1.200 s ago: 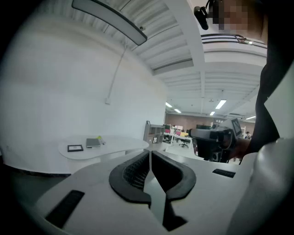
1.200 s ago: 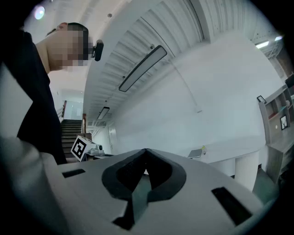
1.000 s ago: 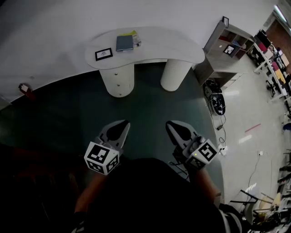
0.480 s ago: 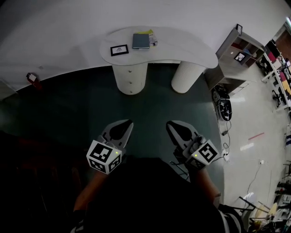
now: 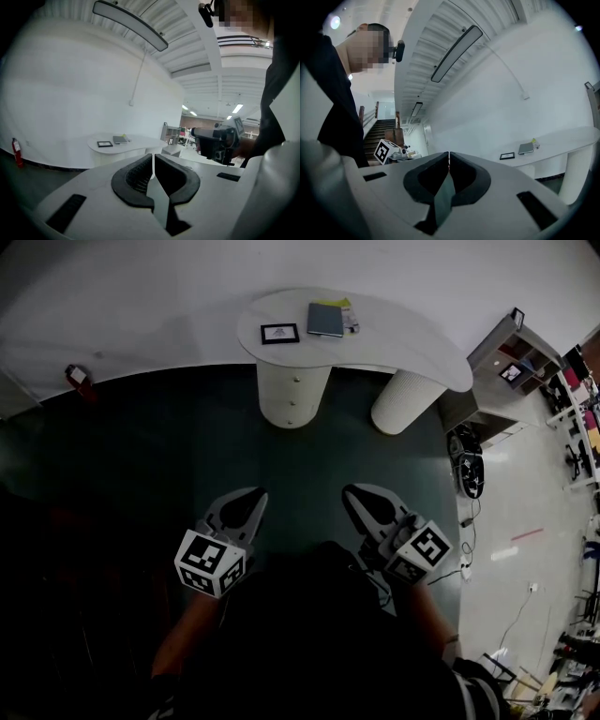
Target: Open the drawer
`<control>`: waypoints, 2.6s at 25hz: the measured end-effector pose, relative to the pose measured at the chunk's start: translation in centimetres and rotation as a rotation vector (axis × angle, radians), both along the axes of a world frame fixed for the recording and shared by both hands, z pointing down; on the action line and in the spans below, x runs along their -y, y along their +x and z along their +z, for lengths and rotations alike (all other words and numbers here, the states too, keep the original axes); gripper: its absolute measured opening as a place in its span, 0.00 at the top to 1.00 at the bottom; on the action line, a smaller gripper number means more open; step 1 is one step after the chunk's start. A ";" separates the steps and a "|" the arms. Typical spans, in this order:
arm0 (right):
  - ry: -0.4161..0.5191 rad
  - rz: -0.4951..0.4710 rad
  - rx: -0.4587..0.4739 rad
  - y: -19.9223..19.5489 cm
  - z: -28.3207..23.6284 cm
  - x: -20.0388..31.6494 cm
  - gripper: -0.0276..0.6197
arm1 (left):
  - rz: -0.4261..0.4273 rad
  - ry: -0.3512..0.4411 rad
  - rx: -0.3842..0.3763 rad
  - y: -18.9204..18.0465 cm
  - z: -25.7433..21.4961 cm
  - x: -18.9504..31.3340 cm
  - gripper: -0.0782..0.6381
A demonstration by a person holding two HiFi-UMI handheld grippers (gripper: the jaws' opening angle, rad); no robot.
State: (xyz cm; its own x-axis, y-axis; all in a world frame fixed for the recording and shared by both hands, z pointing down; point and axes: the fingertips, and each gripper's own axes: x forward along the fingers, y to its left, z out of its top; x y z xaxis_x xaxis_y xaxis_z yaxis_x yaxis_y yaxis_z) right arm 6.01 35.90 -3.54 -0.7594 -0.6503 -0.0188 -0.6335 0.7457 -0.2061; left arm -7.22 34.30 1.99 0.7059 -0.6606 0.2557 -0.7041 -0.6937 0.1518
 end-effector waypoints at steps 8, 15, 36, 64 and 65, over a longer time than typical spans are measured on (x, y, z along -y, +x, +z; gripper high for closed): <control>-0.044 -0.043 0.011 -1.8 1.0 4.0 0.93 | -0.008 -0.030 -0.019 -0.6 1.6 3.6 0.85; -0.076 -0.100 -0.020 -1.2 2.9 10.5 0.93 | -0.027 -0.060 -0.015 0.4 2.9 9.9 0.85; -0.207 -0.228 -0.068 -3.1 8.5 32.3 0.93 | -0.053 -0.171 -0.026 1.8 7.3 30.2 0.85; -0.360 -0.159 -0.113 -3.8 41.5 45.1 0.93 | 0.129 -0.146 0.118 3.3 35.7 45.2 0.85; -0.355 -0.164 -0.125 -4.0 43.1 45.4 0.93 | 0.134 -0.153 0.121 3.3 37.7 45.2 0.85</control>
